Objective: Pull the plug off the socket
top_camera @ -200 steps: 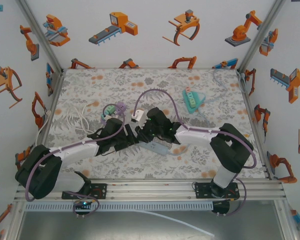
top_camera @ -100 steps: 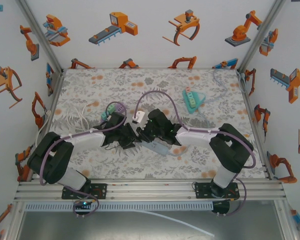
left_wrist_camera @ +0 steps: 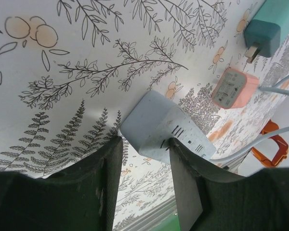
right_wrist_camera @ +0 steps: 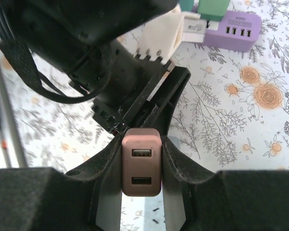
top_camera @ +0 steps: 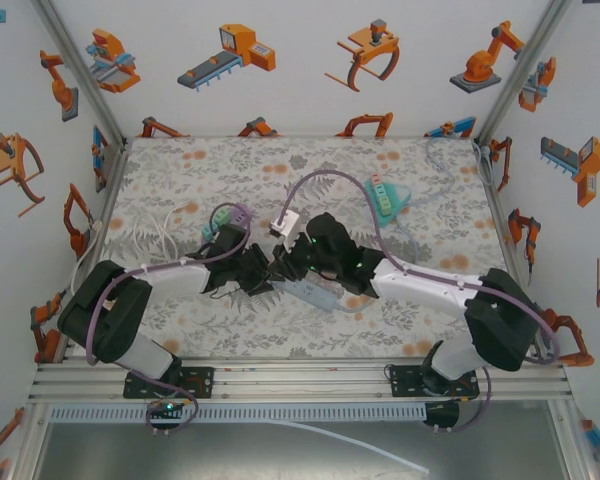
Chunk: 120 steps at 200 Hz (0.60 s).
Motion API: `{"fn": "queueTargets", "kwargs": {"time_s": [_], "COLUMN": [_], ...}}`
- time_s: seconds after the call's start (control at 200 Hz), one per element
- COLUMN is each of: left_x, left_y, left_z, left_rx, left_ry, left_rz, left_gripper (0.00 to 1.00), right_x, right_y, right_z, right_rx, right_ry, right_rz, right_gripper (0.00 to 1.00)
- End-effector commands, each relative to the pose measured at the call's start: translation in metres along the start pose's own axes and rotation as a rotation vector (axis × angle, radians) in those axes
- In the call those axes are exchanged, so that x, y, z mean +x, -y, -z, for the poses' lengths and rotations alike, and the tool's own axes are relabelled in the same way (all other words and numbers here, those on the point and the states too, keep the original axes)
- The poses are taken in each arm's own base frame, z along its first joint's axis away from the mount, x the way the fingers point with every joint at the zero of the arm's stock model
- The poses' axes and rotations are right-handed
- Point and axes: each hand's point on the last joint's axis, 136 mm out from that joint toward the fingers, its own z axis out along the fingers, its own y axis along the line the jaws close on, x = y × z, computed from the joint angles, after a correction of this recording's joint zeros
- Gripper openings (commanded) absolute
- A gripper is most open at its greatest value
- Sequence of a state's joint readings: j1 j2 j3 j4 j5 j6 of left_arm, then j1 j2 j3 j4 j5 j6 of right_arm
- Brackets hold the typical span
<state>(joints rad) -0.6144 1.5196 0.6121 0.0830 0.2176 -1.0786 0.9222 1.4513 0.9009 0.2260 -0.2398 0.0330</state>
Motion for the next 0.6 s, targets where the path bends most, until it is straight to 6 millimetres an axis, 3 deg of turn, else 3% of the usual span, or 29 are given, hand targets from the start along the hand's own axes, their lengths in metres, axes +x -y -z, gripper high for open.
{"fn": "queueTargets", "kwargs": {"time_s": [0.0, 0.12, 0.2, 0.29, 0.441, 0.596], "left_x": [0.003, -0.013, -0.023, -0.024, 0.004, 0.045], "left_y": [-0.091, -0.052, -0.031, 0.001, 0.064, 0.104], "left_z": [0.008, 0.031, 0.054, 0.077, 0.108, 0.131], "left_rx": [-0.324, -0.234, -0.204, -0.118, 0.114, 0.27], "left_ry": [0.067, 0.147, 0.214, 0.274, 0.281, 0.257], "left_rz": [-0.1, -0.187, -0.249, -0.375, -0.674, -0.928], "left_gripper": [0.49, 0.52, 0.56, 0.63, 0.81, 0.93], "right_x": [-0.035, -0.025, 0.0, 0.028, 0.068, 0.089], "right_y": [0.036, 0.091, 0.125, 0.148, 0.17, 0.173], "right_z": [0.032, 0.062, 0.08, 0.092, 0.092, 0.062], "right_rx": [0.129, 0.28, 0.378, 0.465, 0.536, 0.44], "right_ry": [0.117, 0.15, 0.149, 0.115, 0.061, 0.031], "right_rz": [-0.234, -0.539, -0.749, -0.872, -0.998, -1.072], "right_gripper": [0.0, 0.0, 0.0, 0.0, 0.03, 0.03]}}
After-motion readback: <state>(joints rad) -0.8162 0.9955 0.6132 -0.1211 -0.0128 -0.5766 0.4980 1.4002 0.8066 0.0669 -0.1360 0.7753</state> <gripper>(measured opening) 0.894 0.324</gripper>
